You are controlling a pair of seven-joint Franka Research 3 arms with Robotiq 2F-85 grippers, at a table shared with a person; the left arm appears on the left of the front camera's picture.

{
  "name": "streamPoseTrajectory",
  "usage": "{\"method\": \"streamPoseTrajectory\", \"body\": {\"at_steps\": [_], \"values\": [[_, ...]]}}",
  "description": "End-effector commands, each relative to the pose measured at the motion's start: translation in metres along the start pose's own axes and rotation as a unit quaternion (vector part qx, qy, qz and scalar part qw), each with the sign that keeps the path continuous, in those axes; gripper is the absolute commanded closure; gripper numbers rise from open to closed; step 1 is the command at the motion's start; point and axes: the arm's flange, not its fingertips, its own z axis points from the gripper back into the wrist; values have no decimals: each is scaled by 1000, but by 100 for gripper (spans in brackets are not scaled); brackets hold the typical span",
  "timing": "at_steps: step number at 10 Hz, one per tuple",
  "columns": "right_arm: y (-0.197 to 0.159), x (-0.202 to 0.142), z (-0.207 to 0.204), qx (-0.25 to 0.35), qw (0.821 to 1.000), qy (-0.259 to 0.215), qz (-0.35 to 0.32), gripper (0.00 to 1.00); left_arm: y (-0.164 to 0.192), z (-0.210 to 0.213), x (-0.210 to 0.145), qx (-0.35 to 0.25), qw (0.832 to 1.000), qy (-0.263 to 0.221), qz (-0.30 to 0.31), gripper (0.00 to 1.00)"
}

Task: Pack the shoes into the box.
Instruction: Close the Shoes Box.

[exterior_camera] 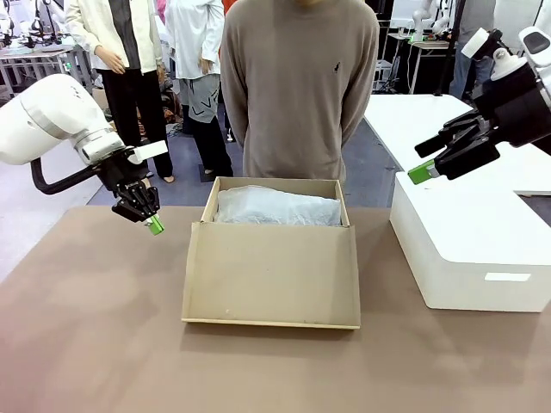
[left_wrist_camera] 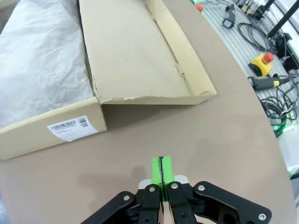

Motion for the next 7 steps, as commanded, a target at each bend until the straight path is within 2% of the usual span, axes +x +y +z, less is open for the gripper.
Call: {"method": "streamPoseTrajectory", "body": {"at_steps": [1, 7], "values": [[-4, 2, -1, 8, 1000, -14, 10, 0, 0, 0, 0, 0, 1000, 0, 0, 100], [-4, 2, -1, 8, 1000, -14, 10, 0, 5, -40, -12, 10, 1000, -20, -20, 100]]}}
